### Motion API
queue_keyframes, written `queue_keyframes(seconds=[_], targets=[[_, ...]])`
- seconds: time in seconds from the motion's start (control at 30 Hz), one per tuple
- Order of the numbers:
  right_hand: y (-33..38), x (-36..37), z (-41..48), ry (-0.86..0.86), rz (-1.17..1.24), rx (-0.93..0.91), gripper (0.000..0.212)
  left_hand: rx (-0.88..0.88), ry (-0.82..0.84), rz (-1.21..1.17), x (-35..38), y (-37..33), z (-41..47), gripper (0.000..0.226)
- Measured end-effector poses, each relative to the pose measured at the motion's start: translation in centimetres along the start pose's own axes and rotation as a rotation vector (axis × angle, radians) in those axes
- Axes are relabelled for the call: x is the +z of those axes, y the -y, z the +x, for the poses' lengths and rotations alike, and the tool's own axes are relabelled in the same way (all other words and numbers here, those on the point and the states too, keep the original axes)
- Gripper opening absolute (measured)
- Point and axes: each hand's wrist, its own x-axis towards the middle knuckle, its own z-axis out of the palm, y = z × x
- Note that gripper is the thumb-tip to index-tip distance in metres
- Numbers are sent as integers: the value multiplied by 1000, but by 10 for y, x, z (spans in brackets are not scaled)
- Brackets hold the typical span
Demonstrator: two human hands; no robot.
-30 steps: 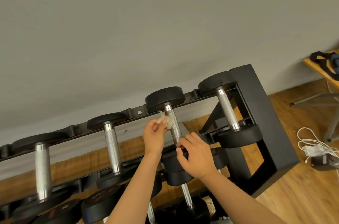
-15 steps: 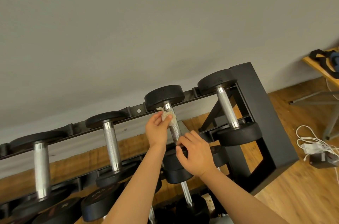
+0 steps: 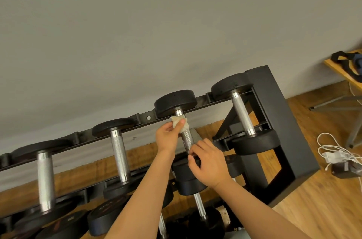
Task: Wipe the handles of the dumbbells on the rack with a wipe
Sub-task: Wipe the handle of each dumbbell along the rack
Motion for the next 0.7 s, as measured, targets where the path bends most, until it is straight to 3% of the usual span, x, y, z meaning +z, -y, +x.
queue_keyframes(seconds=[0.17,0.3,0.47,0.7], targets=[[0,1,0,-4,-4,-4,23,80,-69,39,-6,5,-4,7],[0,-1,1,-7,-3,-15,23,29,98,85,-3,10,-6,11],[-1,0,0,-8,3,-17,22,33,53,19,-10,12,-9,11],[0,-1,0,-7,0,-15,22,19,204,166,-9,12,-9,7]])
